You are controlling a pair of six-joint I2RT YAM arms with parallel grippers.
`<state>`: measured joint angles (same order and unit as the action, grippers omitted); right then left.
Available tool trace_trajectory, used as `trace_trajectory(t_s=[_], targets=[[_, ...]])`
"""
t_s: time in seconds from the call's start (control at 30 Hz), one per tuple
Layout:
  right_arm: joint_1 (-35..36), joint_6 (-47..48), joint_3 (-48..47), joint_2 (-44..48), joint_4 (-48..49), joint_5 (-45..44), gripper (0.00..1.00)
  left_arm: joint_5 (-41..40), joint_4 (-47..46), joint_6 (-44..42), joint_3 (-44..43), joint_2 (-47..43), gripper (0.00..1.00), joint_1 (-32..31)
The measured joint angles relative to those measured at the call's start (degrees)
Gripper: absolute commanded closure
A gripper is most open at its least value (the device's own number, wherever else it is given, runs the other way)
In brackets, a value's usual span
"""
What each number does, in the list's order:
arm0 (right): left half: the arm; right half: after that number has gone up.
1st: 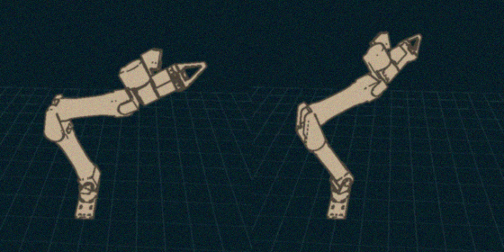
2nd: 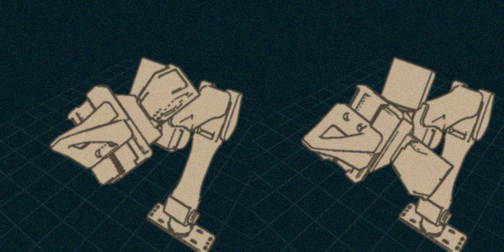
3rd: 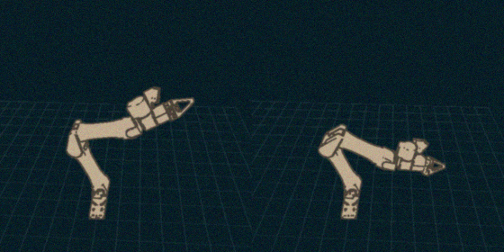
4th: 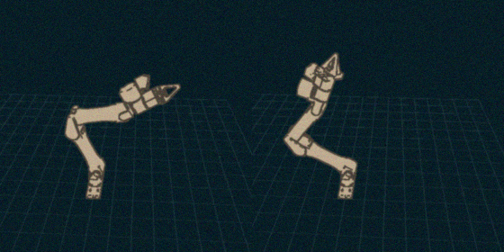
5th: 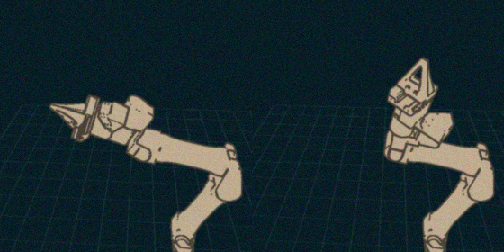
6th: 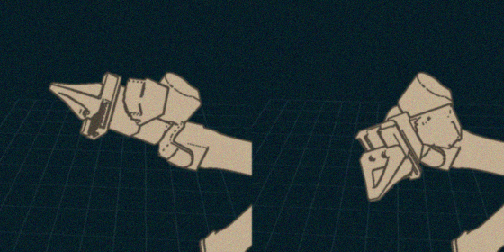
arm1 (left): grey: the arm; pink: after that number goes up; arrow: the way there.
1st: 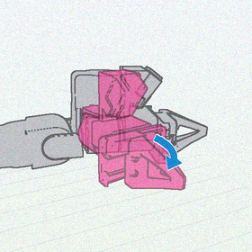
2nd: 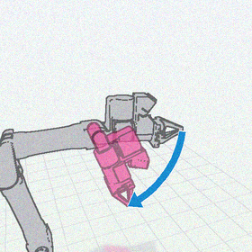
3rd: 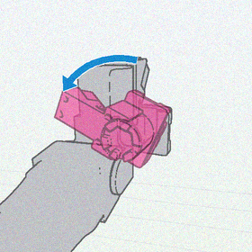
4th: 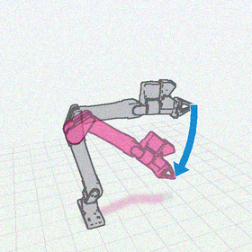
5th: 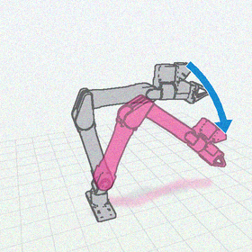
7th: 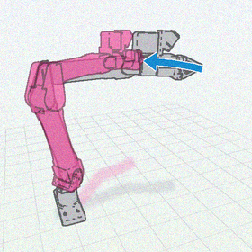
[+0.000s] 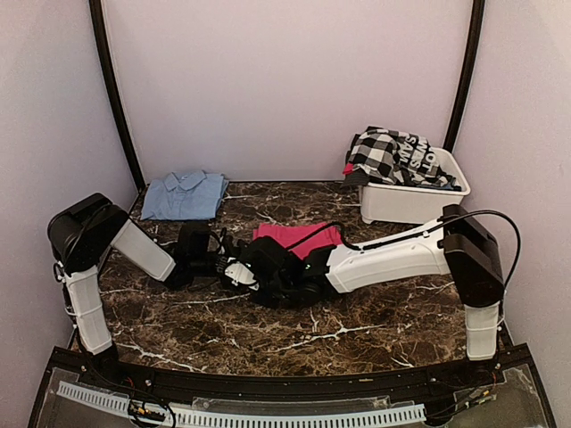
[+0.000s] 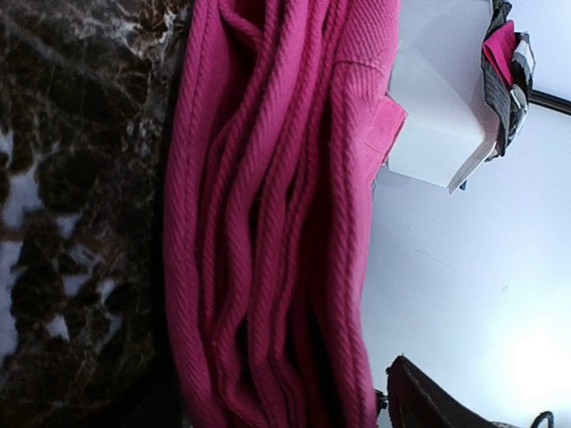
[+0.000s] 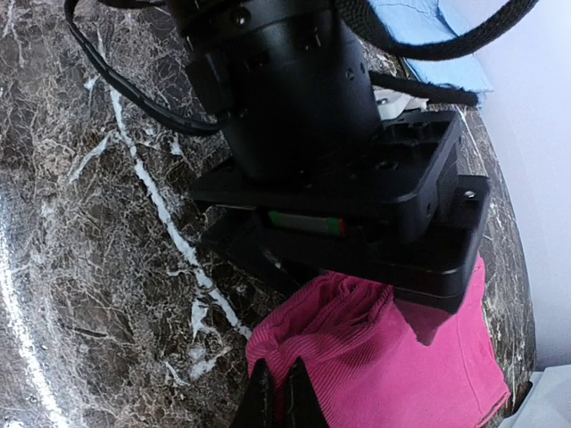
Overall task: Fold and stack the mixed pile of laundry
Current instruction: Pick up the 1/2-rectangle-folded trousers from the center of the board.
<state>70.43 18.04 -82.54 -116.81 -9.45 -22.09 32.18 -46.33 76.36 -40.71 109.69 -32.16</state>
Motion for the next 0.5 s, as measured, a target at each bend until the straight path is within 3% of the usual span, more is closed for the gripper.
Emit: trace_trajectory(t_s=[0.23, 0.43, 0.5], targets=[[0.00, -0.35, -2.56, 0.37, -0.57, 0.26, 1.00, -0.48, 2.01, 1.20, -4.11, 3.56, 0.52, 0.02], [0.07, -1.22, -4.28, 0.35, -1.40, 0.39, 1.00, -0.42, 8.81, -0.79, -8.52, 4.63, 0.90, 0.28], [0.04, -1.84, -4.28, 0.35, -1.99, 0.39, 0.89, -0.20, 12.94, -2.82, -10.78, 4.63, 1.00, 0.83]])
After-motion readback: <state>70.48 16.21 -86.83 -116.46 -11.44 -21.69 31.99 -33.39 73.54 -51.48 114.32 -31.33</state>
